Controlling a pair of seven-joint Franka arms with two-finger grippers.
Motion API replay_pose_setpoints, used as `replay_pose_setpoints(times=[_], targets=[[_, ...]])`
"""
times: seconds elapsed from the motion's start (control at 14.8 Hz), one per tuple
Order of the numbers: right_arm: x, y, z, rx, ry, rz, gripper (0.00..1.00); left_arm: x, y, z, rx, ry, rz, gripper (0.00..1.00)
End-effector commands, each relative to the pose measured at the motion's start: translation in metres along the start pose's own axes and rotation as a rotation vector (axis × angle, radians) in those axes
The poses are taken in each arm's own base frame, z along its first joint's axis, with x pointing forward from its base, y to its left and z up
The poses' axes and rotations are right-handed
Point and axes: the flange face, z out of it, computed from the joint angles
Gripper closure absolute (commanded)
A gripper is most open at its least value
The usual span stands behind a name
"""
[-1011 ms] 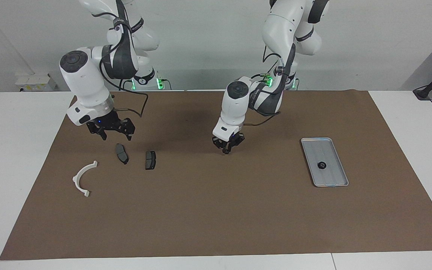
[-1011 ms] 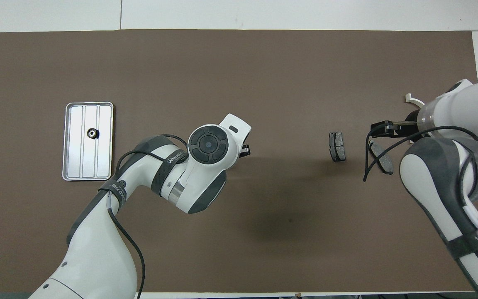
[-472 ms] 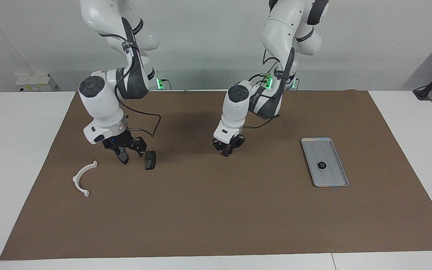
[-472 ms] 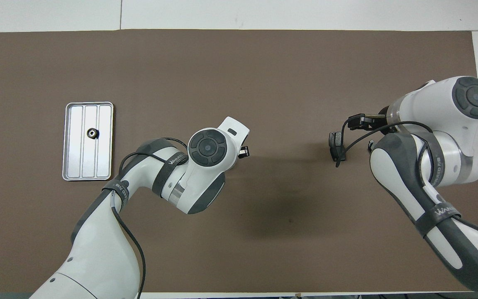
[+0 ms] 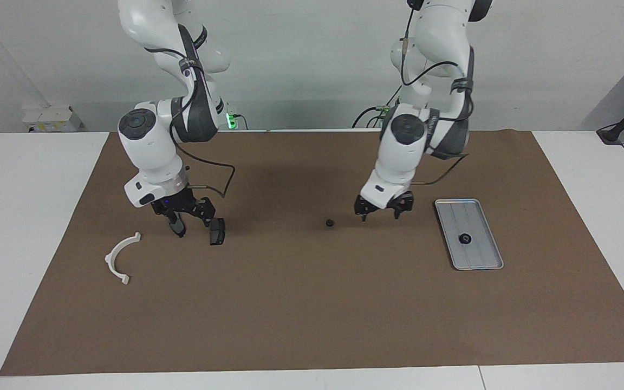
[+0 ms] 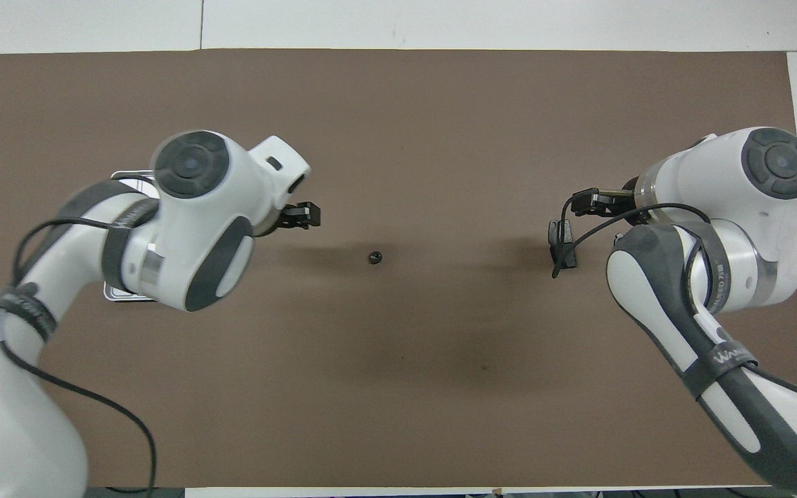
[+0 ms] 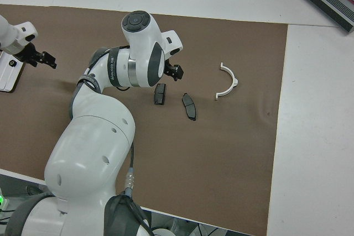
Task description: Place bearing gear from tray to pile
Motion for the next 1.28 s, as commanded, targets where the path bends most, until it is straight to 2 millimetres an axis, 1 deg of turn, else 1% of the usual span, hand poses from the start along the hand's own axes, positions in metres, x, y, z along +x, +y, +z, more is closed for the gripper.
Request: replay_pose_setpoints(times=[0.0, 0.07, 0.13, 0.2, 0.27, 0.34, 0.4, 0.47, 0.54, 0.61, 0.67, 0.74, 0.81, 0.88, 0.94, 1.01, 1.08, 1.21], targets=[[-0.023, -0.060, -0.005, 0.009, 0.001, 0.069, 0.00, 0.015, -0.090, 0.002, 0.010, 0.007, 0.077, 0.00], [-0.033, -0.084, -0.007, 0.013, 0.002, 0.084, 0.00, 0.021, -0.131, 0.003, 0.009, 0.030, 0.104, 0.00], [-0.042, -0.106, -0.010, 0.021, 0.007, 0.104, 0.00, 0.025, -0.161, 0.004, 0.010, 0.052, 0.112, 0.00], [-0.052, -0.129, -0.009, 0.027, 0.007, 0.123, 0.00, 0.027, -0.179, 0.007, 0.011, 0.058, 0.106, 0.00], [-0.061, -0.154, -0.006, 0.033, 0.003, 0.138, 0.00, 0.029, -0.185, 0.013, 0.012, 0.059, 0.098, 0.00], [-0.072, -0.184, -0.003, 0.044, 0.001, 0.159, 0.00, 0.032, -0.185, 0.023, 0.010, 0.064, 0.097, 0.00], [-0.079, -0.212, 0.005, 0.050, -0.005, 0.207, 0.00, 0.032, -0.185, 0.032, 0.007, 0.067, 0.094, 0.00], [-0.084, -0.236, 0.006, 0.062, -0.003, 0.235, 0.00, 0.032, -0.184, 0.041, 0.003, 0.063, 0.089, 0.00], [-0.087, -0.252, 0.008, 0.069, -0.005, 0.243, 0.00, 0.031, -0.181, 0.049, -0.007, 0.056, 0.081, 0.01], [-0.095, -0.272, 0.014, 0.059, -0.007, 0.223, 0.00, 0.031, -0.178, 0.057, -0.014, 0.059, 0.079, 0.01], [-0.107, -0.292, 0.026, 0.035, 0.002, 0.203, 0.00, 0.028, -0.175, 0.067, -0.014, 0.073, 0.082, 0.01], [-0.114, -0.308, 0.043, 0.000, 0.020, 0.207, 0.00, 0.024, -0.175, 0.076, -0.014, 0.082, 0.082, 0.01], [-0.119, -0.326, 0.057, -0.022, 0.042, 0.213, 0.00, 0.022, -0.178, 0.080, -0.014, 0.086, 0.078, 0.01], [-0.117, -0.336, 0.068, -0.032, 0.055, 0.226, 0.00, 0.022, -0.183, 0.081, -0.013, 0.080, 0.078, 0.01], [-0.114, -0.342, 0.075, -0.031, 0.055, 0.230, 0.00, 0.021, -0.188, 0.081, -0.012, 0.076, 0.075, 0.02], [-0.116, -0.346, 0.081, -0.035, 0.053, 0.221, 0.00, 0.019, -0.200, 0.084, -0.010, 0.073, 0.064, 0.02], [-0.114, -0.347, 0.086, -0.044, 0.061, 0.213, 0.00, 0.018, -0.202, 0.086, -0.009, 0.068, 0.075, 0.02], [-0.111, -0.346, 0.091, -0.049, 0.071, 0.205, 0.00, 0.016, -0.205, 0.089, -0.010, 0.059, 0.073, 0.03]])
